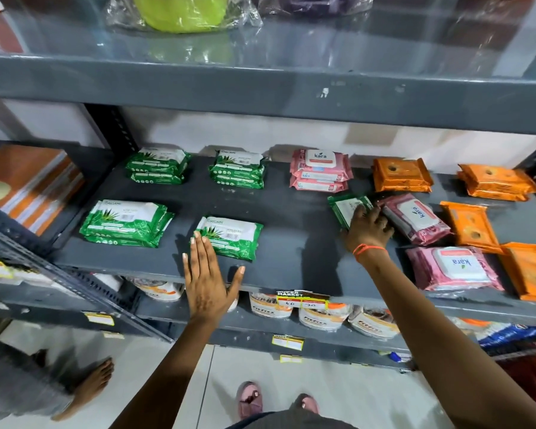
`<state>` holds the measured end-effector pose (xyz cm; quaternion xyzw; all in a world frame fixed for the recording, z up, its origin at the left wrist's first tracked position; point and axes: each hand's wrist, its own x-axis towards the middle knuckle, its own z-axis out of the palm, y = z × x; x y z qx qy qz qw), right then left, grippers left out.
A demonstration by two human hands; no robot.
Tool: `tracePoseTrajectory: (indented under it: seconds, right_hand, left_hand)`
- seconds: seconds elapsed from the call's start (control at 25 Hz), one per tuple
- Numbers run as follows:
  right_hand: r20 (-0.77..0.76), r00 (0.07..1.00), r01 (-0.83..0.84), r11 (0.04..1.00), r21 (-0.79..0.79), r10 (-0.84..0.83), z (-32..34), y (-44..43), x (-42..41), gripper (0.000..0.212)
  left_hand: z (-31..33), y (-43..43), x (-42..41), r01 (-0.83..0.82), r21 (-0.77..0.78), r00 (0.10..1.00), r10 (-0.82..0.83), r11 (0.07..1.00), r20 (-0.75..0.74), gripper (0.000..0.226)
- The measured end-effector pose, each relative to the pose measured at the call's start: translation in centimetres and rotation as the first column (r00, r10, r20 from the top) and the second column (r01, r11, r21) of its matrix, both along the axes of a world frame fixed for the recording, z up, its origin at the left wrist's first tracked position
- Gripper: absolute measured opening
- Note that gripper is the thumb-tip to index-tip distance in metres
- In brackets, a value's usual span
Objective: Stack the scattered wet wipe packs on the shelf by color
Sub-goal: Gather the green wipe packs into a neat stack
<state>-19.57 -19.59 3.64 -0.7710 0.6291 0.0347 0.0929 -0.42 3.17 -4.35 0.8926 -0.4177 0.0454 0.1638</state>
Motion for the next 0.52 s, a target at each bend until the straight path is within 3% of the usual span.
tracePoseTrajectory:
  seconds: [0.12,0.28,0.36,0.4,0.52]
  right_hand:
    - [0.032,0.999,-0.045,0.996,0.081,0.043,0.5,-0.4,0.4,0.076]
    - [0.241,0.963,-0.17,0.964,0.207,0.118,2.2,-0.7,1.6,0.03]
    - [0.173,0.965,-0.219,0.97,0.103,0.199,2.7,-0.6,2.0,0.025]
    - [0.075,0.96,-0.273,0.96,0.06,0.268,2.6,-0.9,2.2,0.031]
    - [-0.137,0.868,-0.445,0.87,0.214,0.477,4.1,-0.6,3.4,0.056]
  left_hand:
    - [0.0,0.0,0.0,-0.004,0.003,1.0,0.004,1.0,-0.007,0.092]
    - [-0.1,0.1,0.0,-0.005,-0.007,1.0,0.005,1.0,-0.013,0.093]
    - [-0.2,0.1,0.1,-0.003,-0.009,1.0,0.002,1.0,-0.018,0.093]
    - [-0.2,0.1,0.1,0.0,-0.006,1.0,0.0,1.0,-0.02,0.093]
    - [-0.1,0.1,0.1,0.004,0.009,1.0,-0.004,1.0,-0.004,0.093]
